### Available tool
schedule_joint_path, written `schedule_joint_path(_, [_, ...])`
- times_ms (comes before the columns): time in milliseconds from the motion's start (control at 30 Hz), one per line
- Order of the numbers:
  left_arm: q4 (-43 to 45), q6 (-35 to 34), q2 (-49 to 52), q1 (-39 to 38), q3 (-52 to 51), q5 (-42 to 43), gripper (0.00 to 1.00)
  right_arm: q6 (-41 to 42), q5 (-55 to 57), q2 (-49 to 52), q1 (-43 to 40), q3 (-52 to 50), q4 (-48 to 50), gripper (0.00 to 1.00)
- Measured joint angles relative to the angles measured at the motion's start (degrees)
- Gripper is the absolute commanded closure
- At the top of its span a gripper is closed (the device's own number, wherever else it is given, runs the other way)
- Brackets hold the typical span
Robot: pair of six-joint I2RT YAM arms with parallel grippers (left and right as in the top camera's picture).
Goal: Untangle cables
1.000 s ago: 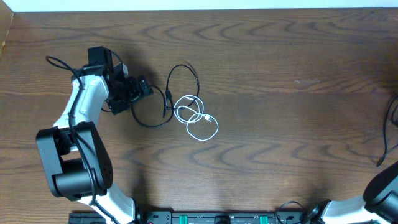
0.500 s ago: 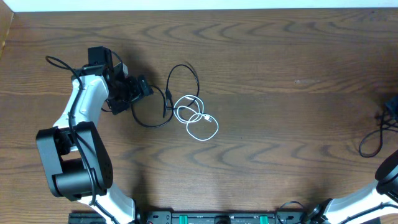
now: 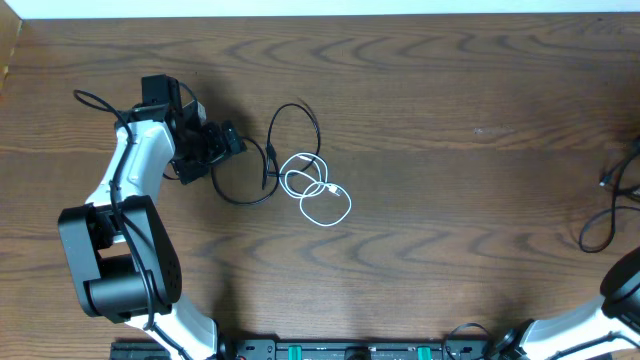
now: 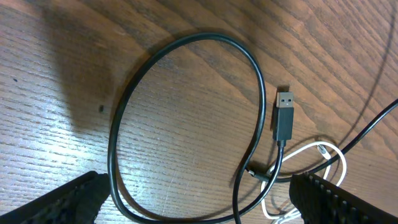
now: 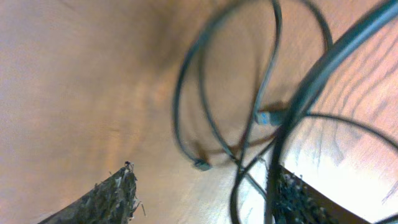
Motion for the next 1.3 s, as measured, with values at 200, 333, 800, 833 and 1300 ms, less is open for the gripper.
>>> schedule_joint_path(200, [0.0, 0.0, 0.0, 0.0, 0.0, 0.0, 0.02, 0.2, -4.2, -6.5, 0.0, 3.4, -5.6, 0.97])
schedule_joint_path(333, [0.0, 0.0, 0.0, 0.0, 0.0, 0.0, 0.02, 0.2, -4.6, -8.5, 0.0, 3.5, -12.9, 0.99])
schedule_joint_path(800, [0.0, 0.0, 0.0, 0.0, 0.0, 0.0, 0.02, 14.3, 5.4, -8.5, 0.0, -2.0, -26.8, 0.98])
schedule_joint_path(833, [0.0, 0.0, 0.0, 0.0, 0.0, 0.0, 0.02, 16.4, 6.2, -8.5, 0.0, -4.1, -25.3, 0.99])
schedule_joint_path(1300, [0.0, 0.0, 0.0, 0.0, 0.0, 0.0, 0.02, 33.4, 19.1, -8.4, -0.2, -29.7, 6.2, 0.97])
